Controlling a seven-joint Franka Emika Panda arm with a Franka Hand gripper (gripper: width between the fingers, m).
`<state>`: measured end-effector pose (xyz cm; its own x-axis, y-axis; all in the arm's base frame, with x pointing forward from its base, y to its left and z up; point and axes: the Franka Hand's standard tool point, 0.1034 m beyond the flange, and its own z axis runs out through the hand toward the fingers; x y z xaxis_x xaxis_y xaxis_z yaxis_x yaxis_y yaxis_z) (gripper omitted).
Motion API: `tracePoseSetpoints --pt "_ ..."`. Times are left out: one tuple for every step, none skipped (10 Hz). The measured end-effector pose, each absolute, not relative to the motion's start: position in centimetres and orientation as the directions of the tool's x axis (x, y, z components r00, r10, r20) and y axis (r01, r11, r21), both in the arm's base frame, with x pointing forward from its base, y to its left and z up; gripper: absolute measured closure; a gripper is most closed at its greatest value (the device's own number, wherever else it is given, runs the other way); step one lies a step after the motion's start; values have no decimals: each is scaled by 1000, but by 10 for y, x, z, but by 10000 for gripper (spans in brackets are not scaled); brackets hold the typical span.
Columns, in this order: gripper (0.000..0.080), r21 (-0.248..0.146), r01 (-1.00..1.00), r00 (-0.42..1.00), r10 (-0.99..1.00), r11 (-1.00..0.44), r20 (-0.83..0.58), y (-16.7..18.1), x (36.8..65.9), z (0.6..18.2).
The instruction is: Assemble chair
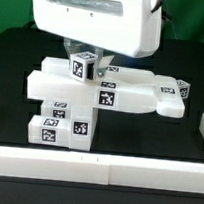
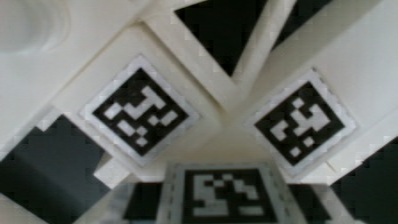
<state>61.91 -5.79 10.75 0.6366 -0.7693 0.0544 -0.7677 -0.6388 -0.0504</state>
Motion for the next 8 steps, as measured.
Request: tracePoseSetpoints --pt "523 -54 -808 584 -810 -586 51 -57 619 108" --pt "523 -57 -837 542 -839 -544 48 -57 619 108" --pt "523 -59 -858 507 -860 -509 46 -56 619 108" --pt "523 -62 -892 446 -894 -447 41 -56 619 108" --pt "525 -66 -925 373 -927 -374 34 -54 619 107" --pt "525 -70 -946 315 -949 -316 28 -53 620 107" --pt "525 -71 -951 301 -953 -302 25 -53 620 107" --pt "438 -70 -941 329 -944 -330 27 -53 620 107"
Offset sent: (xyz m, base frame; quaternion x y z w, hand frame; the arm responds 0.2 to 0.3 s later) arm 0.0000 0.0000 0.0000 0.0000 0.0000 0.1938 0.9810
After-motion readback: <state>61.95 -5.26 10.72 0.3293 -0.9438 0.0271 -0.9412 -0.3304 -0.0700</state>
